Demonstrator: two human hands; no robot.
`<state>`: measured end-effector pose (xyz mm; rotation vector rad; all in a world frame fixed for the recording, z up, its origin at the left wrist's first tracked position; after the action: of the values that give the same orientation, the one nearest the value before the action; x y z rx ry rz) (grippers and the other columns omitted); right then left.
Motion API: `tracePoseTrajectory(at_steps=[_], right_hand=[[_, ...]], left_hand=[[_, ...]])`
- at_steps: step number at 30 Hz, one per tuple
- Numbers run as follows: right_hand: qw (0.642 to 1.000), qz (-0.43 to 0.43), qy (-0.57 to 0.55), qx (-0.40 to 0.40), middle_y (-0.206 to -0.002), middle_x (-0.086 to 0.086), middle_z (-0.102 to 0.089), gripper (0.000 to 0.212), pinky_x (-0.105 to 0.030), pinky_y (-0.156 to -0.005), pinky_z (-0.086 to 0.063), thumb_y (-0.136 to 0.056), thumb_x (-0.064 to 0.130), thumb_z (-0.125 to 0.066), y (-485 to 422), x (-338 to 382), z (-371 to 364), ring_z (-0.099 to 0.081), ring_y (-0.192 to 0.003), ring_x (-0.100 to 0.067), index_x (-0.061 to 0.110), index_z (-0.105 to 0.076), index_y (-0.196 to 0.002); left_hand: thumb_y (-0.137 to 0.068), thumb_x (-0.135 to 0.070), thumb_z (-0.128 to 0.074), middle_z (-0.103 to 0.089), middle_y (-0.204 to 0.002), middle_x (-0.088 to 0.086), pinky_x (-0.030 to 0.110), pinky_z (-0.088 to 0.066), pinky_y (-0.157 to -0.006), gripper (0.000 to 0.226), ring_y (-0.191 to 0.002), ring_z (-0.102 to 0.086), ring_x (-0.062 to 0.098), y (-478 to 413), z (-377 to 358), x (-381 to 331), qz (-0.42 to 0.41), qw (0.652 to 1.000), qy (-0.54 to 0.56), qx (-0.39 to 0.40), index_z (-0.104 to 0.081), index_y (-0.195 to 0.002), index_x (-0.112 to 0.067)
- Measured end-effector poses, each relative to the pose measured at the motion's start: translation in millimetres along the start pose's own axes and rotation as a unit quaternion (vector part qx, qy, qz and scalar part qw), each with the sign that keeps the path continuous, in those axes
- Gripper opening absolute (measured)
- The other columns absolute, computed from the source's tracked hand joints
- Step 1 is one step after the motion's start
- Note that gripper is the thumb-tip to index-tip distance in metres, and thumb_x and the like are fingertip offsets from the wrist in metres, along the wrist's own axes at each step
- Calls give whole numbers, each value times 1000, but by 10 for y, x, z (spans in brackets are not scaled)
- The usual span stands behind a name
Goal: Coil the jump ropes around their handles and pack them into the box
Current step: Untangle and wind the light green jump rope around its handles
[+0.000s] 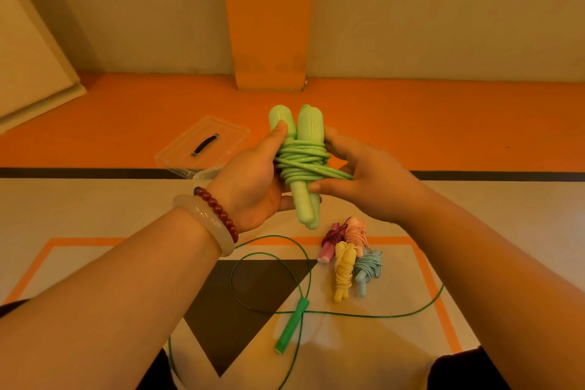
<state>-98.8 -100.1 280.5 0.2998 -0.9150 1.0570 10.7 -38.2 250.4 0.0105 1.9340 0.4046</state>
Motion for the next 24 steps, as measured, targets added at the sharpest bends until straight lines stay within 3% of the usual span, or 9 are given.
tracePoseTrajectory(at_steps=[6, 10, 12, 14, 16, 19, 22, 24], right_hand=[[999, -22, 26, 29, -118, 30, -54, 66, -7, -91, -40, -83, 22, -73, 9, -61, -5, -51, -109, 17, 32, -41, -139], [998, -50, -19, 45, -123, 23, -60, 58, -16, -93, -44, -80, 34, -70, 13, -24, 29, -52, -112, 13, 38, -47, -132], [995, -55, -74, 28, -94, 27, -69, 41, -8, -72, -45, -85, 25, -66, 22, 0, 108, -59, -80, 18, 34, -55, -124], [993, -54, -101, 11, -63, 30, -63, 31, -4, -54, -40, -89, 14, -62, 27, -29, 169, -54, -54, 16, 25, -60, -118], [994, -54, -96, -3, -67, 28, -67, 24, -5, -60, -44, -86, 19, -65, 27, -20, 172, -60, -62, 12, 30, -65, -107], [994, -54, -89, -32, -91, 19, -73, 23, -21, -84, -52, -77, 35, -66, 5, -85, 159, -67, -91, 0, 41, -66, -99], [996, -51, -63, -36, -98, 8, -74, 21, -30, -87, -53, -85, 28, -65, 4, -82, 113, -67, -96, -9, 39, -65, -102], [997, -47, -58, -17, -100, 11, -72, 22, -22, -85, -52, -87, 27, -64, 8, -52, 84, -67, -91, -5, 40, -62, -105]], left_hand=[[-98, -44, -41, -70, -112, 11, 56, -53, -88, 33, -100, -67, 27, 35, -11, -45, -48, 995, -86, -4, -61, -113, -22], [-100, -38, -40, -67, -118, 14, 54, -53, -88, 36, -100, -65, 29, 23, -3, -60, -35, 995, -88, 14, -57, -123, -16], [-99, -37, -40, -67, -117, 13, 51, -55, -86, 35, -101, -66, 28, 19, -6, -68, -29, 996, -85, 27, -58, -120, -17], [-99, -36, -39, -68, -115, 12, 49, -56, -85, 33, -102, -67, 29, 20, -20, -67, -24, 996, -77, 40, -59, -118, -18], [-99, -37, -39, -69, -114, 12, 49, -55, -86, 33, -103, -67, 29, 14, -41, -53, -23, 997, -66, 42, -59, -118, -18], [-92, -45, -46, -68, -113, 11, 45, -58, -82, 43, -99, -68, 27, -8, -72, 6, -30, 998, -45, 19, -54, -125, -18], [-73, -46, -62, -67, -114, 11, 42, -59, -75, 63, -93, -70, 24, -14, -112, 69, -48, 998, -30, -8, -50, -128, -17], [-77, -34, -67, -68, -108, 9, 37, -60, -69, 53, -88, -70, 22, -20, -94, 75, -68, 997, -27, -35, -52, -125, -17]])
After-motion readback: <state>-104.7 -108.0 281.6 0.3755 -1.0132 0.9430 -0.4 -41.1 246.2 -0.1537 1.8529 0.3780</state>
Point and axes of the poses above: each hand's wrist, its own y-axis away from the middle knuckle, its own z-axis out of the back of the hand, x = y × z, the point moved 6 cm from there along -y, towards the middle knuckle
